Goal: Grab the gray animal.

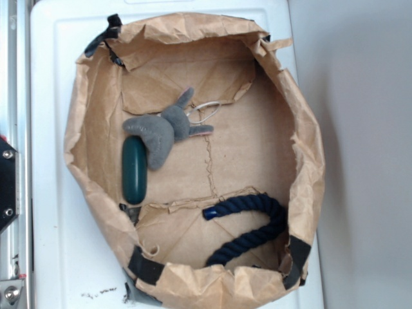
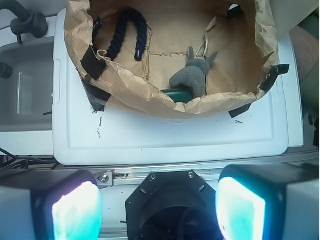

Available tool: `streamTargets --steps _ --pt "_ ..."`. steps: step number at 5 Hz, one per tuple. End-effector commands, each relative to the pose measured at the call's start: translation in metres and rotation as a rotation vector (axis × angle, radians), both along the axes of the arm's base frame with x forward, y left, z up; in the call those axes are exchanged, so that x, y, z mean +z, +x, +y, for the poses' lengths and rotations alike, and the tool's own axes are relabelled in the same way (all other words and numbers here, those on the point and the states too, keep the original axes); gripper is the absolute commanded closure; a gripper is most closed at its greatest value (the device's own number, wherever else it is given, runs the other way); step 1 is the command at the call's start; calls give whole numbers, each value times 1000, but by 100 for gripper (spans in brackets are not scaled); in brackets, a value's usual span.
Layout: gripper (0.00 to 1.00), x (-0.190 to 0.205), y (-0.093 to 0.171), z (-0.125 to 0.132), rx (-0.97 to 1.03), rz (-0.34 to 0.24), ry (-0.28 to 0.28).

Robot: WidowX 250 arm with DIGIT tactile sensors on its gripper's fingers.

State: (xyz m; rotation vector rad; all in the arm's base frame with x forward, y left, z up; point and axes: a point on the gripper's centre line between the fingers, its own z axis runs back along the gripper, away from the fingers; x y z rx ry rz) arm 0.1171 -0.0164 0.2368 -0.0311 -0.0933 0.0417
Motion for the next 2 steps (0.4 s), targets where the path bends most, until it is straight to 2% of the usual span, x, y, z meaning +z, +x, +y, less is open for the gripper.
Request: streamTargets --steps 1,2 --pt "0 0 0 0 0 0 0" --pt "0 0 20 -3 -5 -10 -24"
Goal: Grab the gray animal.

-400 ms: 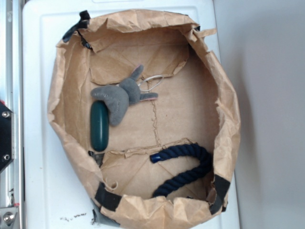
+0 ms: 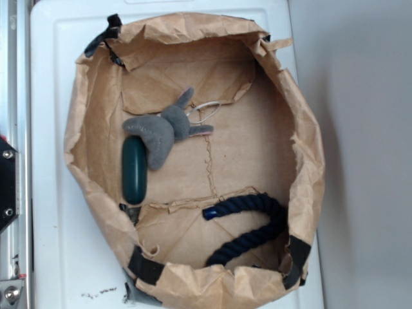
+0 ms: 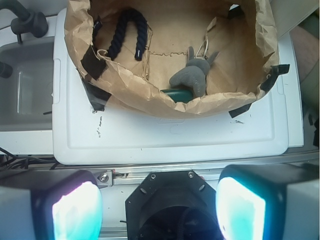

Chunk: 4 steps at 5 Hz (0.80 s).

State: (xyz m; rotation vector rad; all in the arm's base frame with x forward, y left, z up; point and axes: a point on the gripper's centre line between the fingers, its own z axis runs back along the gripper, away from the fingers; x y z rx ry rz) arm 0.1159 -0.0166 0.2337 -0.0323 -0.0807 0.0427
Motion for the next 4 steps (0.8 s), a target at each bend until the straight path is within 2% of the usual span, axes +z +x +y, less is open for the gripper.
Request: streamTargets --steps 1,2,3,4 --pt "0 -9 35 -11 -23 -34 -2" --pt "0 -29 63 -19 16 -34 62" --pt "0 -42 86 -22 -3 -87 84" --pt "0 -67 135 -15 -20 -55 84"
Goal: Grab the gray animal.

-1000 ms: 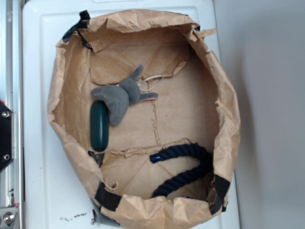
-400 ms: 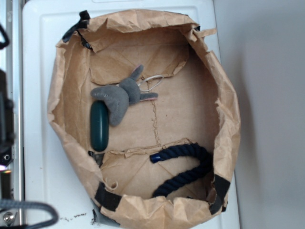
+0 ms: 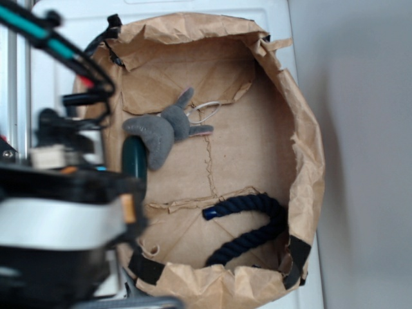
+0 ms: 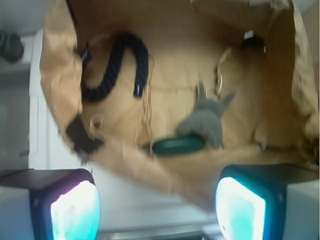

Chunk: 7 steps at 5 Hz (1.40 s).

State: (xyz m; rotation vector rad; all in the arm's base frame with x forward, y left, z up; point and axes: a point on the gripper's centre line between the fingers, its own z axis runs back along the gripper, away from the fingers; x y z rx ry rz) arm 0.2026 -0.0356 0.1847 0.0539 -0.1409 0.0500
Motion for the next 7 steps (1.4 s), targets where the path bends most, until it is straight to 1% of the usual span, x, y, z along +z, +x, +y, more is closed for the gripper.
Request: streamTargets --steps 1,5,6,7 --pt "0 -24 67 24 -89 33 -86" --pt "0 -24 67 24 -89 33 -86" --pt "0 -44 88 51 -56 73 -100" --pt "0 -51 92 75 -63 47 -137"
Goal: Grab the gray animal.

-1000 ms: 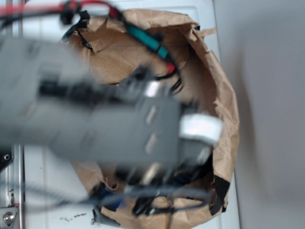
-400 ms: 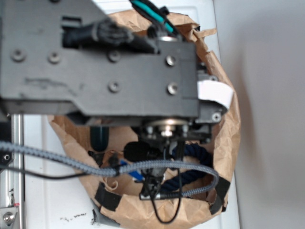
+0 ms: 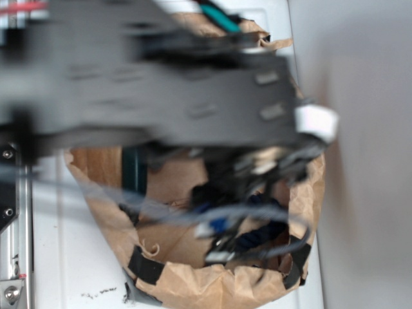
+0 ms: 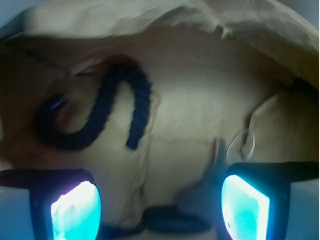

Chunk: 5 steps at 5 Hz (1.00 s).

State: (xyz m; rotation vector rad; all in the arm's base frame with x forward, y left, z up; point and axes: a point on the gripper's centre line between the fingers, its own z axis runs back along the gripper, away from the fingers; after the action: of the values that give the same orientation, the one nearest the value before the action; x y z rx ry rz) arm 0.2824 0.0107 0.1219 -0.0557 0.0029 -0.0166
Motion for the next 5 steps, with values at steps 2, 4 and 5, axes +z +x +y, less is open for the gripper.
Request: streamTargets --steps 2,4,5 --pt "0 -8 -32 59 -99 -175 -38" --pt "0 -51 -66 57 -127 -271 74" --pt "0 -66 -59 48 -103 -261 117"
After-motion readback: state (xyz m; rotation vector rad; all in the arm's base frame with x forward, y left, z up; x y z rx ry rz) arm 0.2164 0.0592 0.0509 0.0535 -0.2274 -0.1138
